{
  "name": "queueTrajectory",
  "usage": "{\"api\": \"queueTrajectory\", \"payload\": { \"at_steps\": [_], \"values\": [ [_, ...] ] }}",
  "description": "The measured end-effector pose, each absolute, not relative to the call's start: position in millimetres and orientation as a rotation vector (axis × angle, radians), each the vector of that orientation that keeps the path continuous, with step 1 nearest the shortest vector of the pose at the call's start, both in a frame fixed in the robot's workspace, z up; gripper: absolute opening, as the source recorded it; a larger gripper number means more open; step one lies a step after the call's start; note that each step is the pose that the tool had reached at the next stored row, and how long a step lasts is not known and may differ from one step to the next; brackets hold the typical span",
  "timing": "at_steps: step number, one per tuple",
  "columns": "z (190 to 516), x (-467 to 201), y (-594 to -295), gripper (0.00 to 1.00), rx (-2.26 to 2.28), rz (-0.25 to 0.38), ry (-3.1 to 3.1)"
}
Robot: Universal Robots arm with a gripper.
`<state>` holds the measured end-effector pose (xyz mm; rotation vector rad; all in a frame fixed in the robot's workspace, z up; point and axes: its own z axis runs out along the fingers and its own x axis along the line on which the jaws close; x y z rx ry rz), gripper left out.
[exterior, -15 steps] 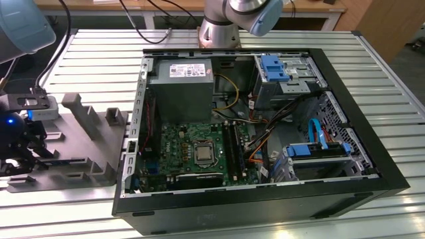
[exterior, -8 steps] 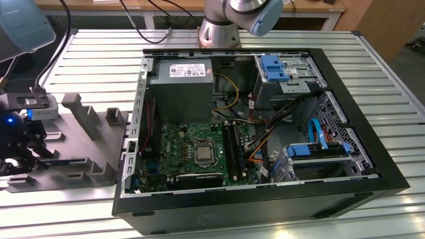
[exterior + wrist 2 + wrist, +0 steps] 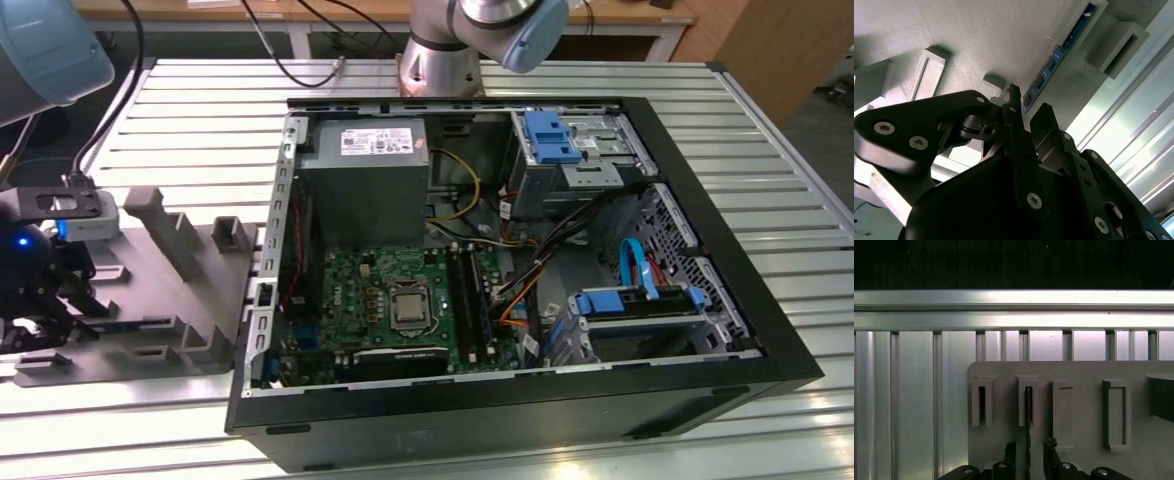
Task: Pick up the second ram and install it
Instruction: 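Pick up the second ram and move it above second insertion slot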
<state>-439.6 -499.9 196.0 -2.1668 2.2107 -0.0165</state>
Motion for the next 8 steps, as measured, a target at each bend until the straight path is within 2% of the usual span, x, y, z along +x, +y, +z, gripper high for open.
{"api": "queueTrajectory", "payload": {
  "at_steps": [2, 3, 8],
  "values": [
    [196.0, -439.6, -499.9, 0.34, -2.167, -0.016, 2.211],
    [196.0, -439.6, -499.8, 0.27, -2.167, -0.017, 2.211],
    [196.0, -439.5, -499.9, 0.27, -2.167, -0.016, 2.211]
  ]
}}
